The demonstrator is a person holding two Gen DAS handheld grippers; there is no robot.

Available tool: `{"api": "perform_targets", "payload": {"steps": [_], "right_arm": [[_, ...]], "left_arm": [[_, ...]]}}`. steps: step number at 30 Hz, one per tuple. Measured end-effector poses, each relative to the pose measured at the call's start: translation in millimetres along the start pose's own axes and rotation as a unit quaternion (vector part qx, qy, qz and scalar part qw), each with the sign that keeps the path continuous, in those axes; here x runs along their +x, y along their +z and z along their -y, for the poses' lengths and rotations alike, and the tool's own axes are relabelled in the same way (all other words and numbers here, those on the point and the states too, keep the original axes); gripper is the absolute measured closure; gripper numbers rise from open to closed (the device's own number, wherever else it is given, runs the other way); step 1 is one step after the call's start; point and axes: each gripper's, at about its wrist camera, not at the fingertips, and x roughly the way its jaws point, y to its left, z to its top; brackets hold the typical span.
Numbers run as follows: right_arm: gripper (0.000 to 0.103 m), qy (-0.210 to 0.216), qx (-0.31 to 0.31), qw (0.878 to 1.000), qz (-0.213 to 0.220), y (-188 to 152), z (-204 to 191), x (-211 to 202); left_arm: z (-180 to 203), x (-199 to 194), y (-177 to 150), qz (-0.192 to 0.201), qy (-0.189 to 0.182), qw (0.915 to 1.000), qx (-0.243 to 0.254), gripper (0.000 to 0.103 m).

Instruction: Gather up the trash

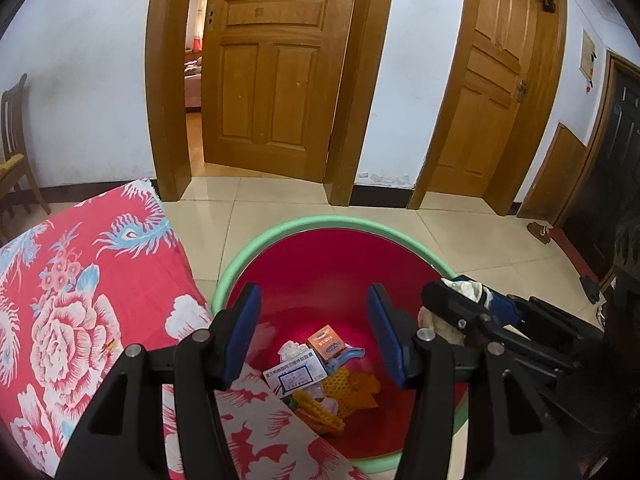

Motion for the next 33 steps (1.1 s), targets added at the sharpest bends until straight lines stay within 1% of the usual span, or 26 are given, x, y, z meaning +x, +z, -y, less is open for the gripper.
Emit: {"api": "perform_targets", "payload": {"steps": [1,3,5,10,13,16,18,19,20,22,23,24,25,26,28,29,31,33], "right_arm": [[0.07,-0.005,0.001,1.0,-0.004,0,1,2],[0.056,-0.012,0.008,1.0,-0.01,-1,4,4],[0.05,-0.024,0.01,1.0,-0.007,-1,7,3],[0.048,-0.027,0.011,1.0,-0.007,-1,9,4],[0.044,-0.032,0.013,0.999,-0.009,-1,10,5],[0.038,-0.042,0.018,0.999,-0.012,-1,14,5],[0.031,-0.049,0.023,0.998,-0.014,1,15,5],[0.029,-0.056,0.027,0.998,-0.014,1,16,4],[0.024,-0.068,0.031,0.997,-0.016,0,17,3],[0.019,-0.079,0.037,0.996,-0.013,-2,15,-5],[0.016,-0.078,0.042,0.996,-0.005,-3,13,-13],[0.009,-0.078,0.048,0.996,0.001,-3,10,-19],[0.006,-0.079,0.059,0.995,0.008,-4,9,-26],[0.0,-0.079,0.071,0.994,0.016,-4,6,-35],[0.0,-0.053,0.088,0.994,0.03,-5,-4,-52],[0.0,-0.046,0.087,0.995,0.033,-5,-11,-58],[0.0,-0.052,0.068,0.995,0.041,-5,-33,-71],[0.0,-0.07,0.042,0.996,0.045,-8,-56,-83]], "left_arm": [[-2,1,0,-0.002,-0.002,1.0,-0.002,0.047],[-2,1,0,-0.002,-0.004,1.0,-0.005,0.047],[-1,0,0,-0.001,-0.005,1.0,-0.004,0.047],[-2,1,0,-0.004,-0.004,1.0,-0.005,0.047],[0,1,0,-0.004,-0.002,1.0,-0.002,0.047],[2,0,0,-0.005,0.001,1.0,0.004,0.047],[5,-1,0,-0.01,0.01,0.9998,0.015,0.046],[4,-2,0,-0.016,0.015,0.9997,0.013,0.044],[3,-6,0,-0.021,0.016,0.9996,0.009,0.04],[-2,-18,1,-0.019,0.012,0.9997,0.002,0.033],[-6,-27,2,-0.013,0.011,0.9999,0.002,0.028],[-9,-37,3,-0.005,0.011,0.9999,0.003,0.021],[-14,-50,5,0.007,0.011,0.9999,0.005,0.016],[-18,-60,6,0.016,0.008,0.9998,0.006,0.002],[-25,-86,7,0.044,0.003,0.999,0.012,0.002],[-29,-100,6,0.058,0.007,0.9981,0.018,0.002],[-38,-121,4,0.077,0.014,0.9967,0.022,0.001],[-50,-137,0,0.084,0.017,0.9962,0.018,0.002]]}}
